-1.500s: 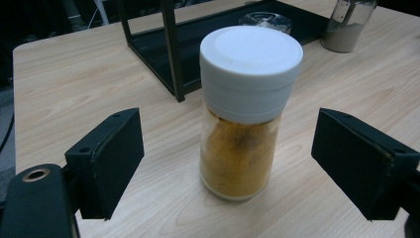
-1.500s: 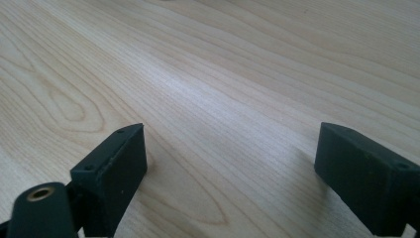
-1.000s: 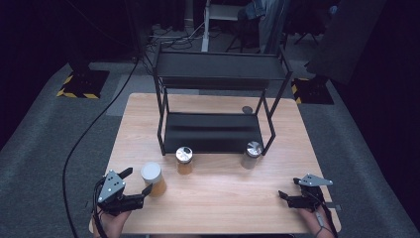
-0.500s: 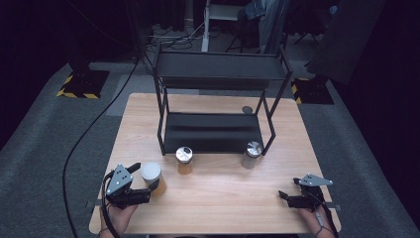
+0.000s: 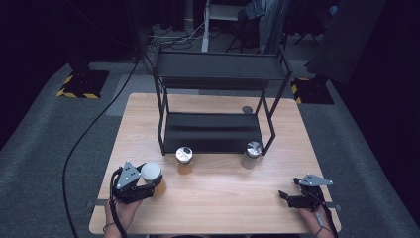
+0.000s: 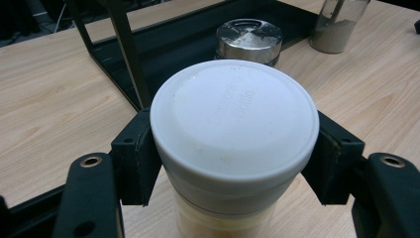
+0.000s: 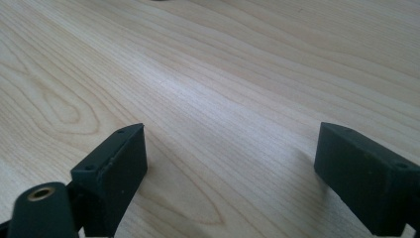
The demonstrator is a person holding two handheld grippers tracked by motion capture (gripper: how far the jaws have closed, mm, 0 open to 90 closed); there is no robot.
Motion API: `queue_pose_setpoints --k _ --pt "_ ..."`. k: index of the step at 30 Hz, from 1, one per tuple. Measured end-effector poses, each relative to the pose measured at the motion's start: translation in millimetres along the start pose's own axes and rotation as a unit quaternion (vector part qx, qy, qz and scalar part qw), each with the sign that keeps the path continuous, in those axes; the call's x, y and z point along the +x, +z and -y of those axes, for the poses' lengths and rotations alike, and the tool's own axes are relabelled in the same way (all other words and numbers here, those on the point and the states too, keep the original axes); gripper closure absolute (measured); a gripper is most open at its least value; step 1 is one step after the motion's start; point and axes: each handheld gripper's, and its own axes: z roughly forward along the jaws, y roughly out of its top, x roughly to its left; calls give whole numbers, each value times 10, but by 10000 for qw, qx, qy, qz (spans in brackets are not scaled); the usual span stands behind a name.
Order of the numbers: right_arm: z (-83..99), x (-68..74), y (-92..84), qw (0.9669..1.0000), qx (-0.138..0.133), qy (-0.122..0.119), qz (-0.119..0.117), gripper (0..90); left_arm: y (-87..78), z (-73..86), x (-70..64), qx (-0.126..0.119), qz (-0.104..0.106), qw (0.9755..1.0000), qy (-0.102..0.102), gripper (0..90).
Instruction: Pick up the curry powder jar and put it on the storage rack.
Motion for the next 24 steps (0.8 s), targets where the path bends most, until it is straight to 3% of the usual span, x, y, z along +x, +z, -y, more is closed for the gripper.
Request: queue_pose_setpoints --k 11,16,24 --pt "1 0 0 10000 -4 9 6 132 41 -177 0 247 -105 9994 -206 337" --pt "2 2 0 10000 -7 22 14 135 72 -267 -12 270 -82 9995 -150 338" --pt "3 2 -1 10000 -9 21 16 135 94 -535 -59 274 -104 9996 25 337"
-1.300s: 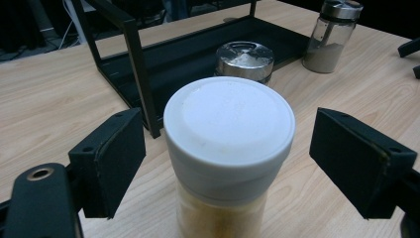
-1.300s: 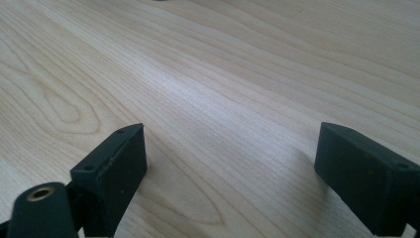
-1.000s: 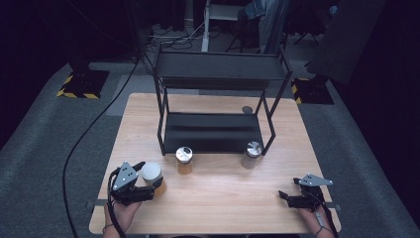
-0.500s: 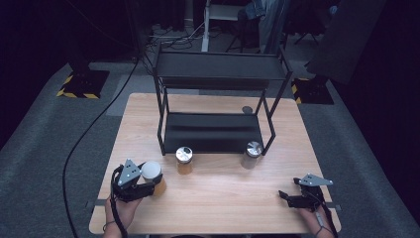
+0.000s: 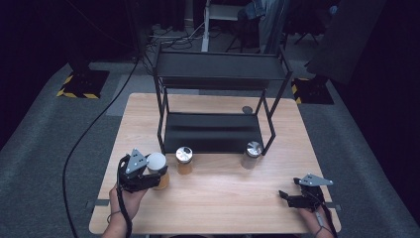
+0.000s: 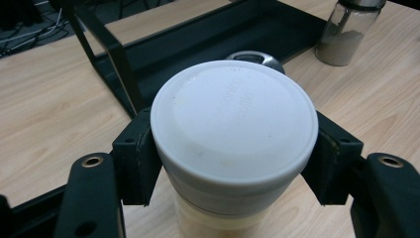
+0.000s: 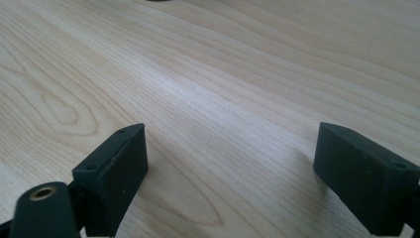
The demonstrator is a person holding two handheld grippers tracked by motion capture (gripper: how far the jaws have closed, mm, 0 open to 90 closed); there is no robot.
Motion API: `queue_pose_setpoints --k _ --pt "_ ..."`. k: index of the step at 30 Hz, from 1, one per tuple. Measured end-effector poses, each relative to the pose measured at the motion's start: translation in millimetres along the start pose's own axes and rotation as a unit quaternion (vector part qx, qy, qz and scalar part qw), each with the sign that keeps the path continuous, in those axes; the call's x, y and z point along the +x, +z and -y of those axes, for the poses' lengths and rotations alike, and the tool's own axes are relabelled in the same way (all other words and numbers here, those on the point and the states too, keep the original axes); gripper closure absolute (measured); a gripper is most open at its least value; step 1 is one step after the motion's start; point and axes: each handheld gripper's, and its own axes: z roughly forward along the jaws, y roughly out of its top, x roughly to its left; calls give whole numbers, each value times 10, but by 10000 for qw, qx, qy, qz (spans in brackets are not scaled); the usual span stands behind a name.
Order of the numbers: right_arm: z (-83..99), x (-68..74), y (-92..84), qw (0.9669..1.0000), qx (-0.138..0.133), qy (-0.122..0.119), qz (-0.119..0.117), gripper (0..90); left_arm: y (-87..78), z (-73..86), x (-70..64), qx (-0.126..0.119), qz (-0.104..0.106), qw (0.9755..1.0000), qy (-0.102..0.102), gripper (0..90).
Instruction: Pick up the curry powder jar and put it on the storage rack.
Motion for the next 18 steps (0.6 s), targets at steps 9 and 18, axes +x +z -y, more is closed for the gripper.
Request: queue_pose_setpoints --k 9,18 --pt "0 -1 0 10000 1 2 -2 135 -18 -267 23 -33 -29 10000 -20 337" --pt "0 -1 0 10000 0 1 -2 135 -43 -497 60 -97 0 9999 -46 337"
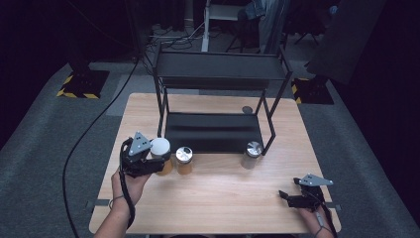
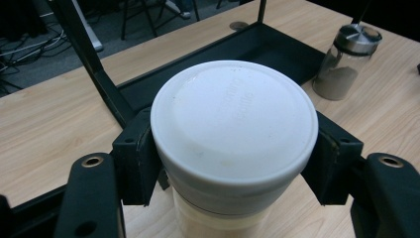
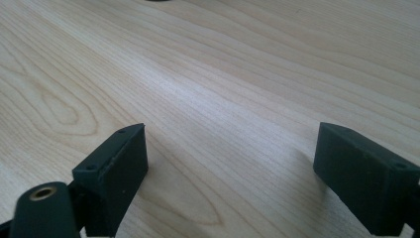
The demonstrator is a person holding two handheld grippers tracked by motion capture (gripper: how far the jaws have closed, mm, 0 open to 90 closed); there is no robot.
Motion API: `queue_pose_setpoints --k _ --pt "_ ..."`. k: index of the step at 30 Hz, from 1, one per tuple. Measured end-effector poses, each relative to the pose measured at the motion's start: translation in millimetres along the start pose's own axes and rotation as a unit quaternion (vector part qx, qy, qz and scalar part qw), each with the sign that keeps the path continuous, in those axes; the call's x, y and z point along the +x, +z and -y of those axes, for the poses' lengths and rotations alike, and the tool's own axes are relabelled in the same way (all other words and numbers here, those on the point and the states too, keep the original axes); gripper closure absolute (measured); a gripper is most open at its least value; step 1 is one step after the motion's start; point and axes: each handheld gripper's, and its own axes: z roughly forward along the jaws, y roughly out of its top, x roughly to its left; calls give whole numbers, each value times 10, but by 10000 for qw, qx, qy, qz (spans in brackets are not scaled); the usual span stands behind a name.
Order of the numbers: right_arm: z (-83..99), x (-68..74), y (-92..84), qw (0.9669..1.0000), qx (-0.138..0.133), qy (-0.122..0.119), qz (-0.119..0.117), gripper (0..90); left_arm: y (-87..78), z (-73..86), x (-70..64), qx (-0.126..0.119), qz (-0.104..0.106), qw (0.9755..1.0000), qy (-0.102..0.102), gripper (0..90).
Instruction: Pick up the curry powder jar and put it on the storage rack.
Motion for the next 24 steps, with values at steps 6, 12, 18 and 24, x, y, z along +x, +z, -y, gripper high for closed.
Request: queue_pose_setpoints --k 6,12,18,24 --pt "0 0 0 10000 1 1 0 135 -3 -179 13 -15 10 10000 79 337" --pt "-1 -5 2 10000 -1 -9 -9 135 37 -354 34 -7 38 9999 138 337" --pt "-2 -5 2 10000 -1 -9 -8 135 124 -488 65 -16 46 9999 115 337" --pt "-2 -5 2 10000 0 -12 -8 135 198 -645 71 -41 65 9999 114 337"
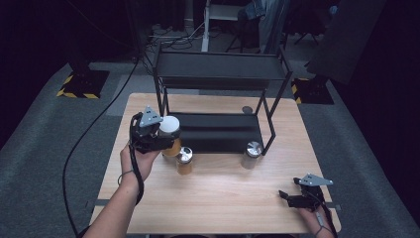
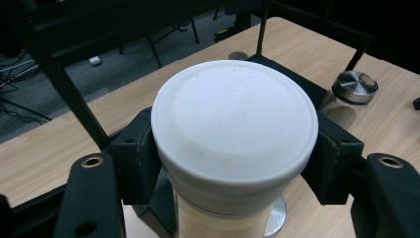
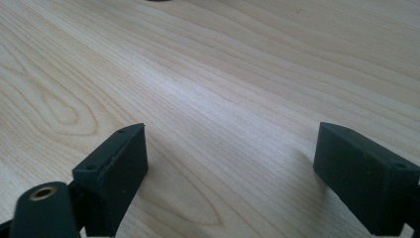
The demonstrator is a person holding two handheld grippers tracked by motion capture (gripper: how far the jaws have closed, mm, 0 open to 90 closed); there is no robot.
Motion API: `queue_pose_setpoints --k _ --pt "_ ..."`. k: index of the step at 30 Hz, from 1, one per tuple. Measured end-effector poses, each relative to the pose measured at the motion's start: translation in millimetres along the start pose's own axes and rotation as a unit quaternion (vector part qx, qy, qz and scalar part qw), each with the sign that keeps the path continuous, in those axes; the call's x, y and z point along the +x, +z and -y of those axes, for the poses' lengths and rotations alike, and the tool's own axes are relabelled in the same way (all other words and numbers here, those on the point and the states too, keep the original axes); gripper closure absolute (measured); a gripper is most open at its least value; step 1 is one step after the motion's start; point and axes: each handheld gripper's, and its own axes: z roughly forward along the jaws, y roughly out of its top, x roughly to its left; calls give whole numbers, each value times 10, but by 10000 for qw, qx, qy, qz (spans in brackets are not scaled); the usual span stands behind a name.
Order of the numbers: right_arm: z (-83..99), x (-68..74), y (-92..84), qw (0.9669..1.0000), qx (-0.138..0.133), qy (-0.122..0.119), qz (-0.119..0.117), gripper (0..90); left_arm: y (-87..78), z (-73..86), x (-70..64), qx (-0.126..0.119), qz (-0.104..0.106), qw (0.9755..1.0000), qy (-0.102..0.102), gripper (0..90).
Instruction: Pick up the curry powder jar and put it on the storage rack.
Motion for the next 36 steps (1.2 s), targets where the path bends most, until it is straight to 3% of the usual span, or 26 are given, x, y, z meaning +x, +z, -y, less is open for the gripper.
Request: queue_pose_setpoints --k 15,21,26,36 --pt "0 9 -2 10000 4 13 16 136 393 -332 83 166 74 9998 -83 337" --pt "0 8 -2 10000 5 12 14 136 594 -458 51 364 -52 9993 4 337" --pt "-1 9 -2 10000 6 9 14 135 761 -455 86 389 -8 9990 -207 337" --pt "0 6 -3 10000 5 -25 -13 135 1067 -472 94 639 -86 9977 -217 337"
